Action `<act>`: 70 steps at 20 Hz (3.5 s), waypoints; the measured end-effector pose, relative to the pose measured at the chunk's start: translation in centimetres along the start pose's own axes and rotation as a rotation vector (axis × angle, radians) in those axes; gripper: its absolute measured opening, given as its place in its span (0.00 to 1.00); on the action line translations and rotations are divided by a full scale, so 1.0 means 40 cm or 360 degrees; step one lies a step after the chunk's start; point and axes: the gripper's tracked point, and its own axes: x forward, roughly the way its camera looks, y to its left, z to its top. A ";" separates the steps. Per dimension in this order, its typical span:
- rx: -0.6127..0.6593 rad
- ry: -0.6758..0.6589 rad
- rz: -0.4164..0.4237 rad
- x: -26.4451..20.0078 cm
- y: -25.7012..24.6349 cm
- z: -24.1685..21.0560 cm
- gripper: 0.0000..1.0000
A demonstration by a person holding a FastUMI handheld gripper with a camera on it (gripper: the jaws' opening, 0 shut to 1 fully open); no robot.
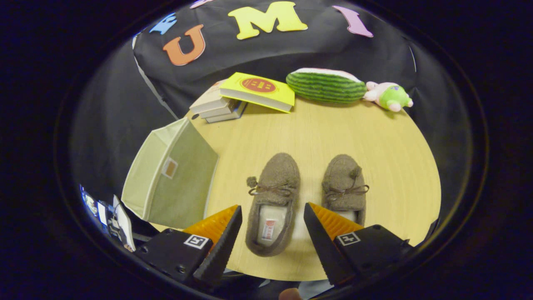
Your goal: Open the storage box then place both shoes into the box .Put the left shoe in first, then the right shoe, with the right side of both shoes facing outward in a uniform manner.
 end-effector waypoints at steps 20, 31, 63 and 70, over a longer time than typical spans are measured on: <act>0.0358 0.0610 0.0203 0.181 -0.046 -0.096 0.32; 0.0717 0.0577 0.0298 0.023 0.077 -0.029 0.06; 0.0437 0.0661 0.0251 0.206 0.830 0.052 0.09; 0.0491 0.0620 0.0365 0.189 0.858 0.070 0.55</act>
